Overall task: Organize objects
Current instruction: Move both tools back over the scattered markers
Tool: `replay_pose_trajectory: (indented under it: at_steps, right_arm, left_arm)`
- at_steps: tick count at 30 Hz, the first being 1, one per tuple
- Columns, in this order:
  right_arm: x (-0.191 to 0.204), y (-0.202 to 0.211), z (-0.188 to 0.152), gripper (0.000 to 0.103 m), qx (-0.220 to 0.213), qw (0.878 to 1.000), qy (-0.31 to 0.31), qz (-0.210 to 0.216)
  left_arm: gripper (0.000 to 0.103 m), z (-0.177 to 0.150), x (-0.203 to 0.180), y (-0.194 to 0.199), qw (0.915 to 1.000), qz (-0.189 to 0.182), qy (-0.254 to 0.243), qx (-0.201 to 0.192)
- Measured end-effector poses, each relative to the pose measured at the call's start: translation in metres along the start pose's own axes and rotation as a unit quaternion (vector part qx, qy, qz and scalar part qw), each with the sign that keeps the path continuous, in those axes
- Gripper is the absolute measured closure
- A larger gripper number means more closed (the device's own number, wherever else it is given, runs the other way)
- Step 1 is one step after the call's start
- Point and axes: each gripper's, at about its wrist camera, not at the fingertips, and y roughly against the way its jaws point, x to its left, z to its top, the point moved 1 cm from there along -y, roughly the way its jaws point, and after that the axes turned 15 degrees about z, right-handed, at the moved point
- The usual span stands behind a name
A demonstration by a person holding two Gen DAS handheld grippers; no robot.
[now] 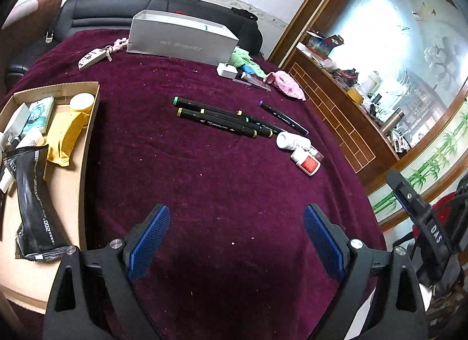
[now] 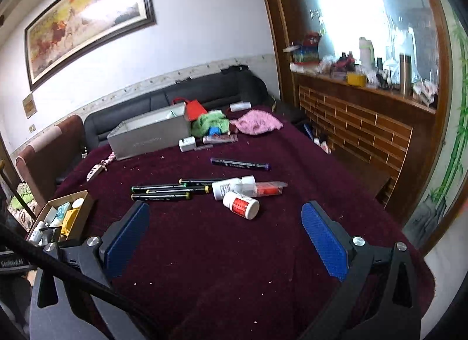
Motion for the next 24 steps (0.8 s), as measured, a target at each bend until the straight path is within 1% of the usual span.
replay_pose_trajectory:
  at_steps: [2, 4, 6, 9, 13, 14, 19, 22, 24]
  right_arm:
    - [-0.002, -0.003, 0.004, 0.000, 0.002, 1.000, 0.000, 0.000]
    - [-0.005, -0.009, 0.007, 0.000, 0.007, 1.000, 0.007, -0.003]
    - [-0.012, -0.018, 0.010, 0.000, 0.014, 1.000, 0.003, 0.000]
    - [-0.028, -0.033, 0.021, 0.000, 0.008, 1.000, -0.015, -0.001]
    - [-0.052, -0.060, 0.035, 0.000, -0.004, 0.998, -0.054, 0.019]
    - [-0.057, -0.066, 0.036, 0.000, -0.005, 0.998, -0.063, 0.026]
    - [-0.075, -0.079, 0.023, 0.000, -0.010, 0.994, -0.095, 0.053]
    - [-0.089, -0.079, 0.015, 0.000, -0.019, 0.992, -0.113, 0.061]
    - [-0.097, -0.080, 0.013, 0.000, -0.024, 0.990, -0.127, 0.060]
  left_arm:
    - [0.014, -0.001, -0.008, -0.003, 0.9996, 0.019, -0.023, 0.003]
    - [0.014, -0.002, -0.014, -0.008, 0.9990, 0.025, -0.036, 0.011]
    - [0.014, 0.001, -0.014, -0.015, 0.9985, 0.034, -0.036, 0.024]
    - [0.014, 0.007, -0.007, -0.020, 0.9980, 0.050, -0.028, 0.028]
    - [0.014, 0.019, 0.005, -0.028, 0.9951, 0.092, -0.022, 0.030]
    - [0.014, 0.024, 0.009, -0.030, 0.9942, 0.103, -0.016, 0.028]
    - [0.014, 0.056, 0.013, -0.051, 0.9922, 0.124, 0.002, 0.010]
    - [0.014, 0.082, -0.003, -0.076, 0.9922, 0.124, -0.012, 0.002]
    - [0.014, 0.099, -0.016, -0.096, 0.9906, 0.132, -0.037, -0.003]
